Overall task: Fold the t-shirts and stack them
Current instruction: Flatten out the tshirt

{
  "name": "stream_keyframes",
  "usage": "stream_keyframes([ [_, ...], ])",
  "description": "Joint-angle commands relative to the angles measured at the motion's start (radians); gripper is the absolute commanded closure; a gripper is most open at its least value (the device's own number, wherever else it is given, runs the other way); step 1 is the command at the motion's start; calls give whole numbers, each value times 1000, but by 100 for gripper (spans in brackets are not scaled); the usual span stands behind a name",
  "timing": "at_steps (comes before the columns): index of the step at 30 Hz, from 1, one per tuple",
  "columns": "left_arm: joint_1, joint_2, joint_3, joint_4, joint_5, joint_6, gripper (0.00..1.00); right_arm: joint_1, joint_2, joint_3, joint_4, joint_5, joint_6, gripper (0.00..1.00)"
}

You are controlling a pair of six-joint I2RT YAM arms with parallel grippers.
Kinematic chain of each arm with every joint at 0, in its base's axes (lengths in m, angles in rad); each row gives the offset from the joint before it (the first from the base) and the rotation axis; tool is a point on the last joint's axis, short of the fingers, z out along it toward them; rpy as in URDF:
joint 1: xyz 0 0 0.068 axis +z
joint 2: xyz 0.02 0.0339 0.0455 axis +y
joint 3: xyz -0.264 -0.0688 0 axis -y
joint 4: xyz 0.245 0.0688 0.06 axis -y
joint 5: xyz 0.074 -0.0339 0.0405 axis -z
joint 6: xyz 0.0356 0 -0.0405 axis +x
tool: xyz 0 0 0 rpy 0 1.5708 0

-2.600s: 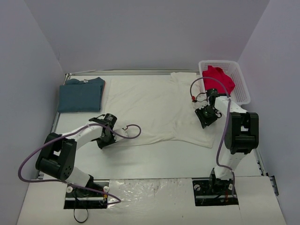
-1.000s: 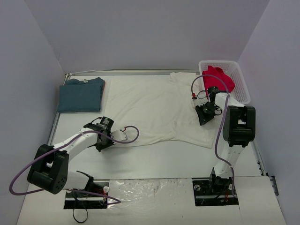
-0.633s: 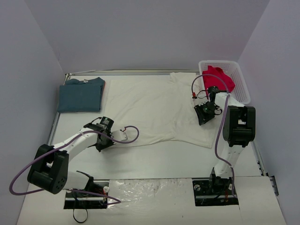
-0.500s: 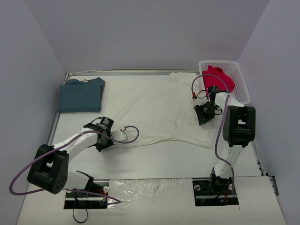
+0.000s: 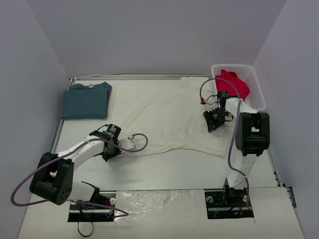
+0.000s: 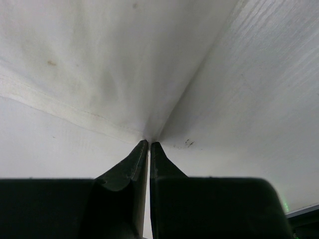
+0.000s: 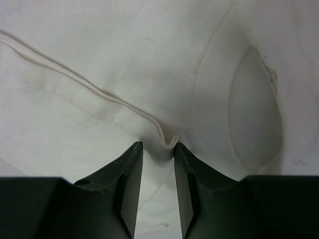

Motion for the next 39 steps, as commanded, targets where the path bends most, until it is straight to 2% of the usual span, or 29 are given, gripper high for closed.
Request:
stream_keyframes([
  [1,4,12,-1,-10,4,-16,98,5,-14,30,-28,-17,5,73],
  [7,4,21,-1,-4,6,-19,98,5,-18,21,-21,2,5,82],
  [8,4,23,0,-4,6,-19,98,5,-21,19,-19,5,7,85],
  [9,4,23,2,-2,6,-19,98,5,-23,18,-18,6,7,95],
  [10,4,23,0,1,4,-20,98,5,-26,16,-18,9,7,100],
  [23,9,-95,42,25,-36,-85,98,-4,-210,-13,-25,51,4,100],
  [32,10,-233,65,-16,-105,-85,98,-9,-259,-39,-24,52,4,100],
  [39,9,-178,34,-42,-45,-48,97,-9,-265,-62,-19,22,2,100],
])
